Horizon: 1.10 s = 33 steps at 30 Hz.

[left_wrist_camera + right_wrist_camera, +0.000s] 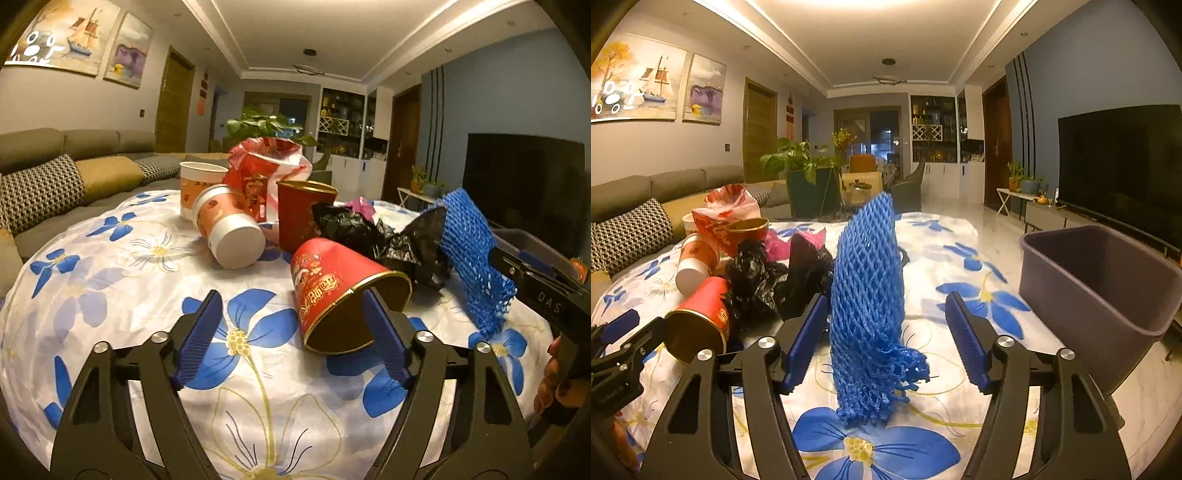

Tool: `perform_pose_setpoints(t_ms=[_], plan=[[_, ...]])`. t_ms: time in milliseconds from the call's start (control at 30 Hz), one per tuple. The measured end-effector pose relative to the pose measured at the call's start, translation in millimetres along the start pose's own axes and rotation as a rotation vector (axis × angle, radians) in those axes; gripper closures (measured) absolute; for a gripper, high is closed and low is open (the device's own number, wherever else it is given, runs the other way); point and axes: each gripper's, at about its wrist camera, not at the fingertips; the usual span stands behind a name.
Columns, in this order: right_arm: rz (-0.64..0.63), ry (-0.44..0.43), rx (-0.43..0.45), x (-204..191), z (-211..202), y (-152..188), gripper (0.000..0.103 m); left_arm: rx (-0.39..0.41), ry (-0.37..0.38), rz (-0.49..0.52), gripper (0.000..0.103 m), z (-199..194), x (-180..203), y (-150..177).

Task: Collect trash
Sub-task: 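Grasp the red tin can with the left tool while the right tool grasps the blue foam net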

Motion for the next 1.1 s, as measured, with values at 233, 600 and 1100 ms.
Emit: perform_pose_setpoints(t_ms=[233,600,1100], plan=[[0.034,-0.040,-0.032,5.6,11.8,7.5,0.056,-0.048,0.028,0.016,0.055,13.3,6.8,1.8],[0.037,-0.094,-0.053,7.0,14.8,10.7,0.089,-0.083,0.064,0.018,0.101,21.9,13.8,2.2],[0.023,-0.118,0.032,1.2,-25.4,-8.3,0.093,-0.004,0.072,-0.038,0.102,-18.0,-1.1,-18.6]])
Point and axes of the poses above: each gripper's, at about its wrist camera, not at the fingertips, and z roughly the way its jaws point, x to its right, y to its underside, and after that the axes turned 14 degrees about -y, right-handed
